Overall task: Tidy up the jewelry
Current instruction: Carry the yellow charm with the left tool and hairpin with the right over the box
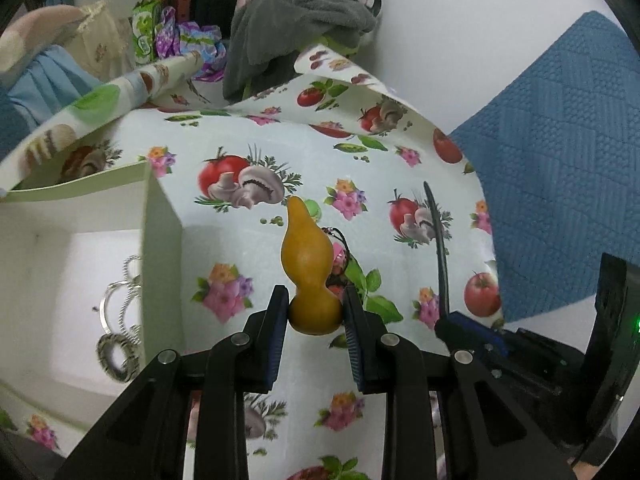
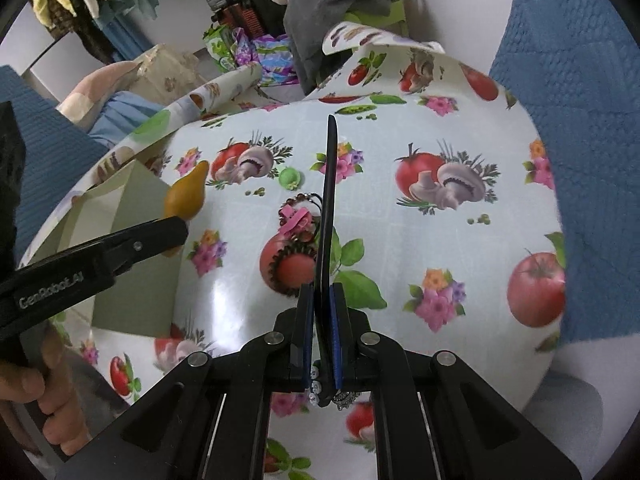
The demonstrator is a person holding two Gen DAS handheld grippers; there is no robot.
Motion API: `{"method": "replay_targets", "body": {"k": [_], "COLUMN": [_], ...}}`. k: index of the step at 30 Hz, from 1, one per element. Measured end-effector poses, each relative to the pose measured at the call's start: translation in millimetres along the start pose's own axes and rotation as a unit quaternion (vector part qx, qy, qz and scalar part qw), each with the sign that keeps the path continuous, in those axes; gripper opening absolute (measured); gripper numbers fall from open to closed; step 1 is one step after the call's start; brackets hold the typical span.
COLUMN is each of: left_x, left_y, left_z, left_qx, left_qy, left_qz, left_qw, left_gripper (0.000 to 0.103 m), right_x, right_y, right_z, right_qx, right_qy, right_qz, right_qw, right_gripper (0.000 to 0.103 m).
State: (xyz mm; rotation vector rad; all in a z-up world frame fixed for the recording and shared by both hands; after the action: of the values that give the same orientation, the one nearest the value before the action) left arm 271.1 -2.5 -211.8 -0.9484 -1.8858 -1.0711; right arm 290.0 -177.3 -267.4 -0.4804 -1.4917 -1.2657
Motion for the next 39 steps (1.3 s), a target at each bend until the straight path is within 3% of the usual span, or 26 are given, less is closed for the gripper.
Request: {"method": "replay_targets", "body": {"k": [15, 23, 32, 39], "left_x": [99.8, 149.2, 187.9, 181.8], "left_y": [13.6, 31.4, 48.3, 50.9], "left_z": [15.4, 32.5, 71.6, 113.5], "left_qx": [-0.013, -0.018, -0.001, 0.023], "left_qy": [0.007, 0.017, 0.035, 0.047], "left_qz": [-0.055, -0.089, -0.118, -0.113], "left_qw": [0.9984, 0.9957, 0.9924, 0.9922], "left_gripper": [0.027, 0.027, 0.027, 0.027], "right_x": [83.5, 121.1, 126.6, 99.8], "right_y": [34.2, 64.4, 101.8, 116.5], "right_z": [35.6, 78.0, 134.2, 178.2], "right_qx": [0.016, 0.046, 0.090, 0.117], "right_qy": [-0.024, -0.014, 0.017, 0.052], "right_qz": [-0.049, -0.080, -0.104, -0.093], "right_qw": [0.998, 0.996, 0.990, 0.987], "right_gripper": [0.006, 0.006, 0.006, 0.006]}}
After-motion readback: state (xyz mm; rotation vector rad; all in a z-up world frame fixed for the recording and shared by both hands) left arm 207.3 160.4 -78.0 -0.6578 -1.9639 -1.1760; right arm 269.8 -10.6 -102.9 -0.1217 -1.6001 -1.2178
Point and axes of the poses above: each gripper's, at about its wrist camera, not at the fingertips, and x roughly against the way its jaws point, z to its left, y to its top, the point moved 3 cm from there along -x, roughly the way its jaws point, and after that the axes turned 11 degrees about x, right-handed, at the moved point
